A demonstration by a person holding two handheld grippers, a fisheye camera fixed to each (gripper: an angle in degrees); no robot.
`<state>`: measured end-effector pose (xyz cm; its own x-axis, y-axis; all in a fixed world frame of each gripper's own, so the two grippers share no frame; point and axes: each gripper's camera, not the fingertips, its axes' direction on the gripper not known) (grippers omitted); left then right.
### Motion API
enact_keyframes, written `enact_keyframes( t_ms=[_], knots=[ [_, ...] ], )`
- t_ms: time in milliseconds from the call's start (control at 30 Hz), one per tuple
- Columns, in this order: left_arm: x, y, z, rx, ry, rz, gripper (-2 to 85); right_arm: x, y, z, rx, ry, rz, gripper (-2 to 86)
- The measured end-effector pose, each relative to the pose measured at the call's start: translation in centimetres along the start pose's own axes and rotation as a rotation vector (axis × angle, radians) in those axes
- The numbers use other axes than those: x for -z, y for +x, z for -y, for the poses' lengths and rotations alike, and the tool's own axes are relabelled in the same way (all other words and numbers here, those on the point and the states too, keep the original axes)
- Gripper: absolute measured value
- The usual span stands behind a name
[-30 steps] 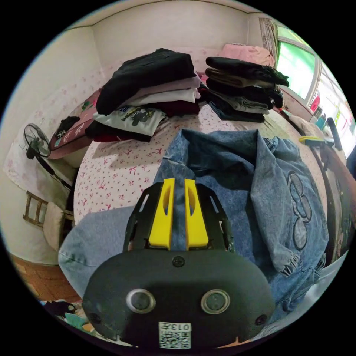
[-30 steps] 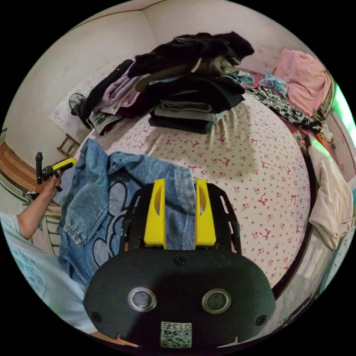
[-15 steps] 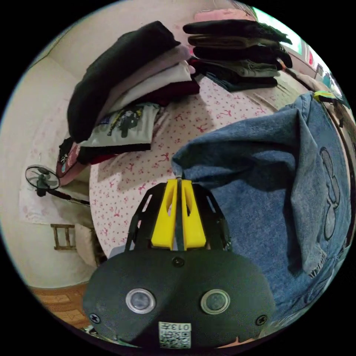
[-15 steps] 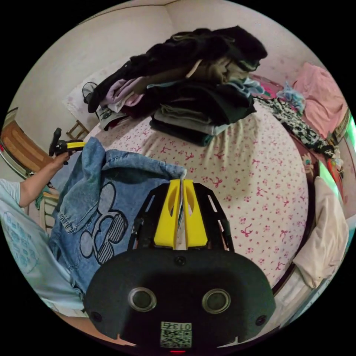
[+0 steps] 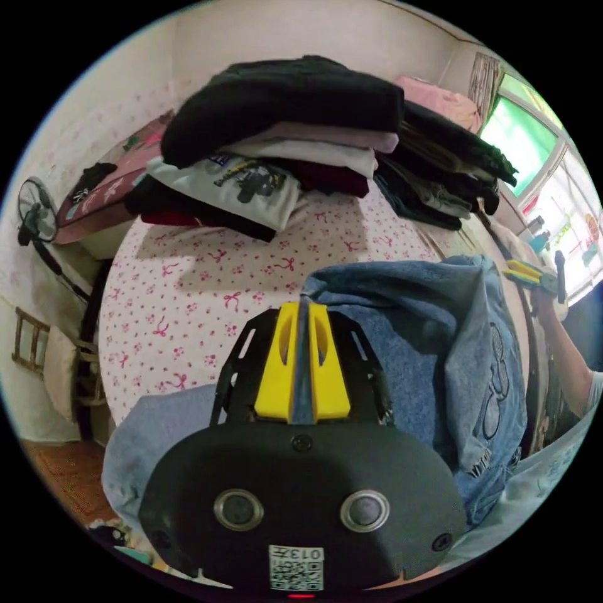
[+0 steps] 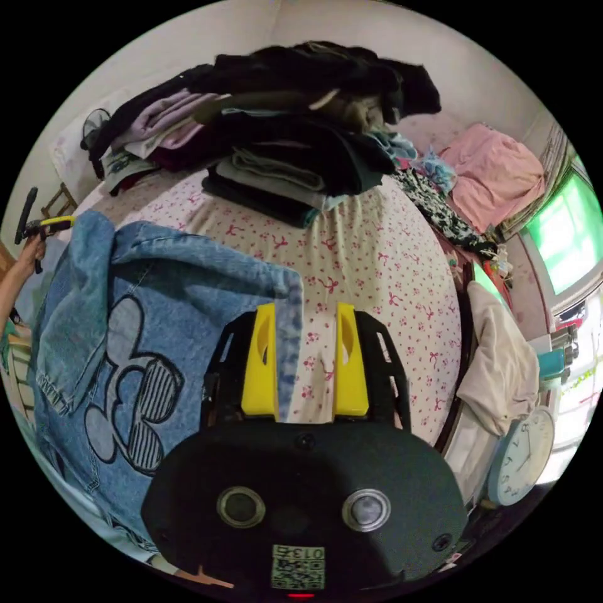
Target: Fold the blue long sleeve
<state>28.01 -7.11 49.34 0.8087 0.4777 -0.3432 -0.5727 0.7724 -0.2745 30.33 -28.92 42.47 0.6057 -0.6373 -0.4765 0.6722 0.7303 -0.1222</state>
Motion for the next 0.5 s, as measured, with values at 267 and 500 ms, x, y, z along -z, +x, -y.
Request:
enact_keyframes(
  t_ms=[267,500],
  knots=[
    [1.8,3.7,-3.3,-0.124,0.058,0.041,-0.2,3.1,-19.1,-2.1,0.402,0.048,0.351,15.6],
    [-2.3,10.6,-3.2,-0.347,-0.071,-0.016,-0.3,1.5,-24.5,1.9,0.572,-0.098,0.397,5.6]
  ],
)
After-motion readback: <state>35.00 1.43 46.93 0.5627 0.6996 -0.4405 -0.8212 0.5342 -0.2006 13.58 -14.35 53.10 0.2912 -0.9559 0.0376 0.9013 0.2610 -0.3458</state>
